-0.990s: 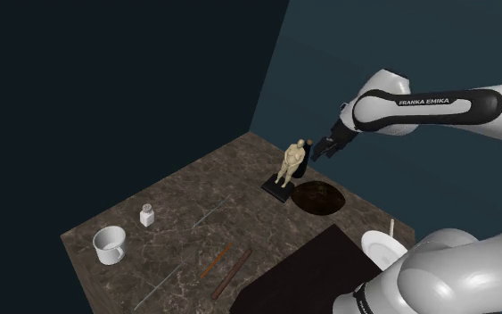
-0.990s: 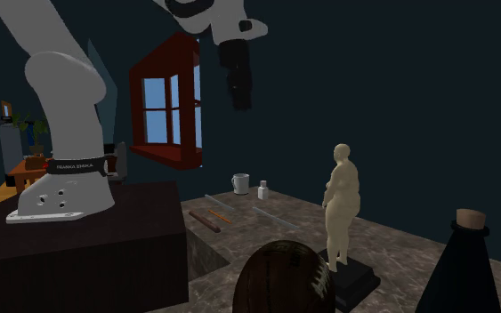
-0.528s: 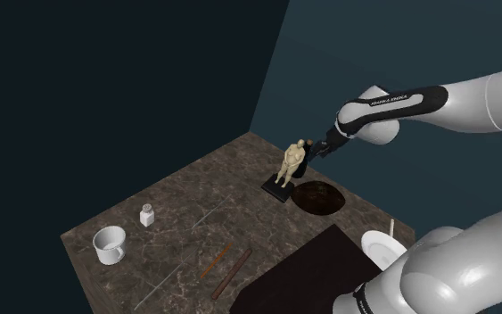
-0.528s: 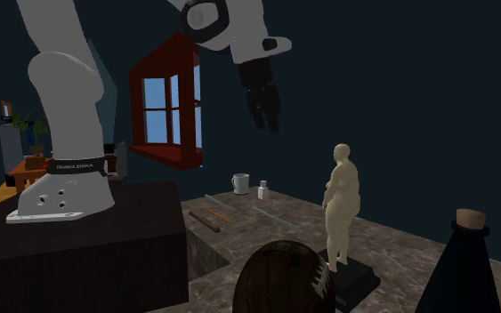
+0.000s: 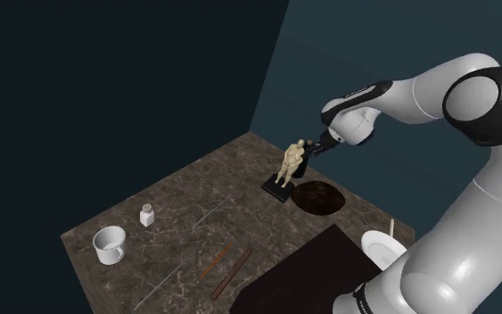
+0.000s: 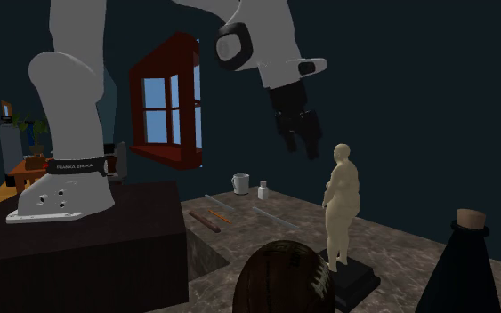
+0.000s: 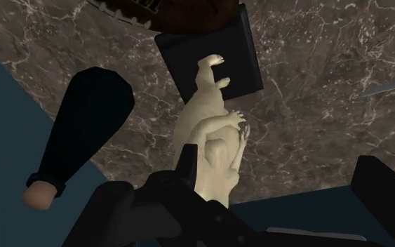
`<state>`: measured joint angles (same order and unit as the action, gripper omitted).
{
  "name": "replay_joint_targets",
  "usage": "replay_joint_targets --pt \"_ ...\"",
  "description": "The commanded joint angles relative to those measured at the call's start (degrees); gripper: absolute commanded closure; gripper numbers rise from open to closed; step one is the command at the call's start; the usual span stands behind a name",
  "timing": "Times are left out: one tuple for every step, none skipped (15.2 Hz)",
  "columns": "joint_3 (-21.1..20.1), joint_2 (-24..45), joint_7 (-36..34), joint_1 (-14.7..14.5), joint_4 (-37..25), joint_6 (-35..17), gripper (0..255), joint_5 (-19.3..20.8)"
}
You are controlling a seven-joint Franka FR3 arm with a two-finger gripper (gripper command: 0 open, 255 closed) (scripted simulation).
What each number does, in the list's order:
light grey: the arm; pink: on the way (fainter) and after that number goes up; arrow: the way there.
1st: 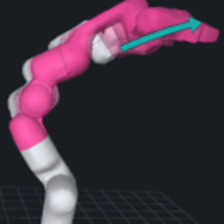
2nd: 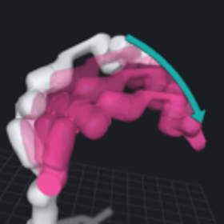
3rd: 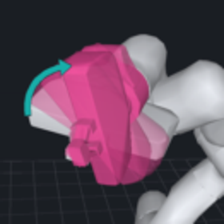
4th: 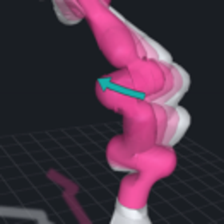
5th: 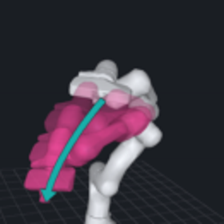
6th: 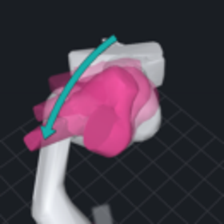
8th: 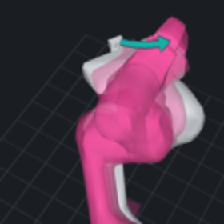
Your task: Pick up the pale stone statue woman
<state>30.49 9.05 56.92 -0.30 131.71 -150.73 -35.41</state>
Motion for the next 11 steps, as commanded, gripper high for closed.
replay_joint_targets --pt "-1.79 5.67 6.48 2.48 -4.80 0.48 0 -7.68" --pt "-2.88 8.02 8.89 4.04 -6.97 0.78 0 -10.37" --pt "-3.87 10.32 11.07 5.51 -9.20 1.13 0 -12.82" --pt "-4.65 11.92 12.45 6.63 -10.83 1.37 0 -14.36" --pt "-5.14 12.52 13.17 7.01 -10.91 1.01 0 -15.16" --pt "-5.56 13.13 13.90 7.33 -11.01 0.66 0 -16.00" --pt "-6.00 13.75 14.64 7.65 -11.13 0.32 0 -16.83" --pt "-6.43 14.37 15.38 7.97 -11.25 -0.01 0 -17.66" --pt "-6.86 14.99 16.12 8.30 -11.39 -0.34 0 -18.49" --pt "-7.30 15.62 16.85 8.63 -11.55 -0.66 0 -19.31" --pt "-7.74 16.25 17.59 8.96 -11.71 -0.98 0 -20.13"
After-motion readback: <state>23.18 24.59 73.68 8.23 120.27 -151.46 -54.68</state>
